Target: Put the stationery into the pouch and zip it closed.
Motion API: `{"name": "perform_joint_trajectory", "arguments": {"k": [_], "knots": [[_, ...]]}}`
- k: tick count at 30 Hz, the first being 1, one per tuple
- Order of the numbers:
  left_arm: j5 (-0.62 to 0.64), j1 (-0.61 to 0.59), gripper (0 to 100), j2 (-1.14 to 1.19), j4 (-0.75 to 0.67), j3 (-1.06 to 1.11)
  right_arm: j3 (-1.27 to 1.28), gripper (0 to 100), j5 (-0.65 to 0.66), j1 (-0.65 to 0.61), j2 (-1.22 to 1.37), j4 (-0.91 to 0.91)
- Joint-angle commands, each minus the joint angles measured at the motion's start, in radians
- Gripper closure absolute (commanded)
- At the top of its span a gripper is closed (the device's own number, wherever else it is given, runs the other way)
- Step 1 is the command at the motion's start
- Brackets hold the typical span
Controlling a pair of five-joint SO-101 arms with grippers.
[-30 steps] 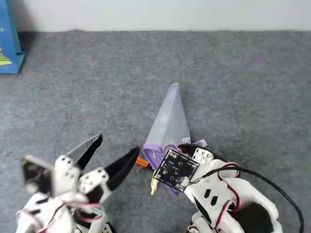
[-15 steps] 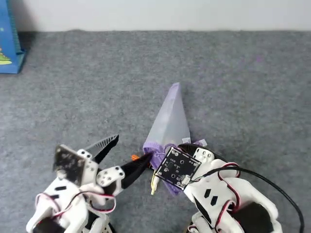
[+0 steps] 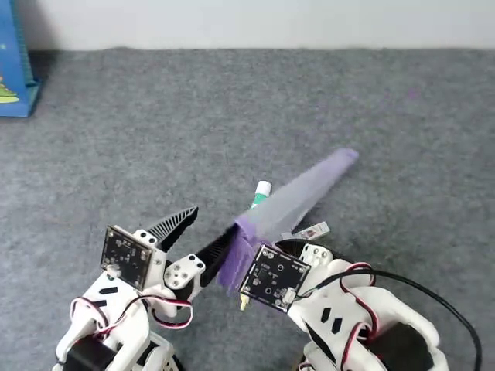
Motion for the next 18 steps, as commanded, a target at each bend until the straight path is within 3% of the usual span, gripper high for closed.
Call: {"name": "perform_joint_trajectory", "arguments": {"k": [1,6,10,18], "knots": [[-0.043,0.005,91,0.008,-0.026,-0.004,-0.009,98.9,-0.011,-0.002,-0.001,0.005],[-0.049,0.005,99,0.008,-0.026,-0.004,-0.009,98.9,-0.011,-0.002,-0.001,0.005],[-0.049,-0.002,99,0.008,0.002,-0.002,-0.011,98.9,-0.009,0.013,-0.002,0.022],[-0.049,-0.003,99,0.003,0.129,0.004,-0.011,98.9,0.043,0.216,-0.133,0.041]]}}
